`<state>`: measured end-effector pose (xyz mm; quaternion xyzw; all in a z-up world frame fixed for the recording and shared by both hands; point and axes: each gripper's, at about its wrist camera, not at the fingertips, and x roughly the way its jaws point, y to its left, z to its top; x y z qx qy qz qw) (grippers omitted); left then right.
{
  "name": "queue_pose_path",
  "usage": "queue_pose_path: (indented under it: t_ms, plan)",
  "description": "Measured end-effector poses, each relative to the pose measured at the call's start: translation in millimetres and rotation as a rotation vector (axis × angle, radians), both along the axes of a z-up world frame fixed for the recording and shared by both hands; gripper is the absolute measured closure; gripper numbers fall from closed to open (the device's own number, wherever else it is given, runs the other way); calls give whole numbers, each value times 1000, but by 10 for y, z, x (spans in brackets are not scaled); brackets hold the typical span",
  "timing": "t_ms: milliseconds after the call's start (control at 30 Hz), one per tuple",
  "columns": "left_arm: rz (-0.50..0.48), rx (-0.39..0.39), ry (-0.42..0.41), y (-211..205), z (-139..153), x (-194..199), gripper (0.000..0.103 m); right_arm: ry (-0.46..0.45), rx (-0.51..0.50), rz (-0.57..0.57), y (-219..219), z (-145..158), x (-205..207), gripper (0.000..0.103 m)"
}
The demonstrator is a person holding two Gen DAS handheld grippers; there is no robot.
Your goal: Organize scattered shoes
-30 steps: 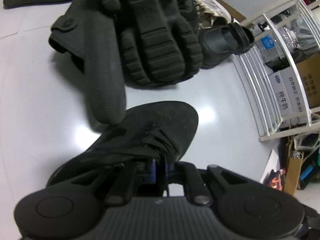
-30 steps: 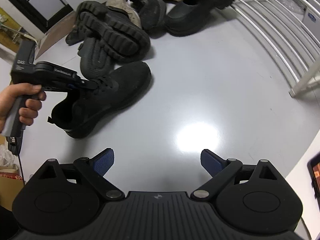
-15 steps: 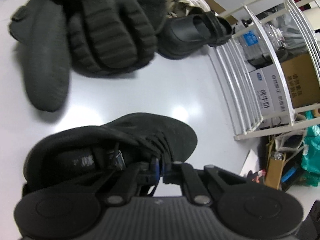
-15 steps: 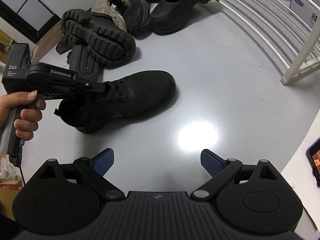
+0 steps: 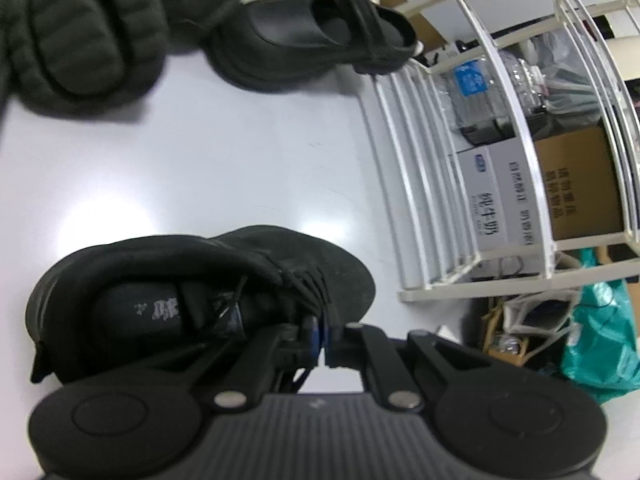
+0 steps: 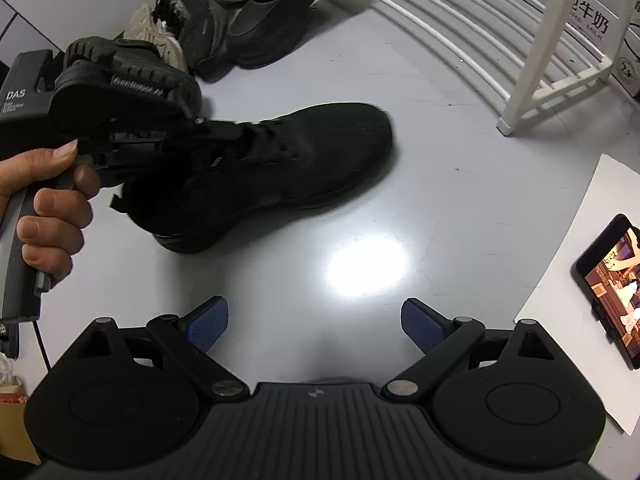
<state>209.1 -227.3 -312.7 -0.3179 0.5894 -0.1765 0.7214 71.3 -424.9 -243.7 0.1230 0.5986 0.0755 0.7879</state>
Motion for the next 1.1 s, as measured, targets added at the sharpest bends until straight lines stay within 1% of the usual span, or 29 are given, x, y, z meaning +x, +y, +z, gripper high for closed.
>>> queue_pose_path:
  t_ms: [133,300,400,433,467,500,533,567,600,733,833,967,1100]
  plan:
    - [-8,-4,2,-126,5,57,101,-2,-5,-31,-119,-23,0,6]
    - [-30,-3,0,-256,-12,78,101,-14,-9,-34,-149,-21,9,6]
    - [-90,-6,8,-289,-8,98,101,-15,-6,-28,-126,-32,24,6]
    - [-131,10,3,-284,22,107,94,-15,-6,-26,-121,-37,28,6]
    - [-162,29,-5,-250,62,114,84,-14,-7,-26,-121,-39,31,6]
    - [-173,42,-11,-225,93,116,76,-14,-8,-25,-121,-39,32,6]
    - [-182,54,-17,-202,122,117,60,-14,-10,-24,-121,-37,33,6]
    - [-192,79,-29,-97,221,110,45,-14,-11,-23,-121,-35,33,6]
    - [-200,91,-38,-37,288,115,41,-16,-12,-23,-125,-33,37,6]
    - [-271,111,-53,183,513,77,40,-46,-12,-16,-106,1,79,6]
    - [-288,154,-90,362,654,-9,39,-78,-23,20,-51,20,103,7]
    - [-309,214,-141,601,840,-127,35,-127,-36,45,18,17,174,7]
    - [-318,273,-190,815,998,-238,35,-168,-80,51,60,17,236,7]
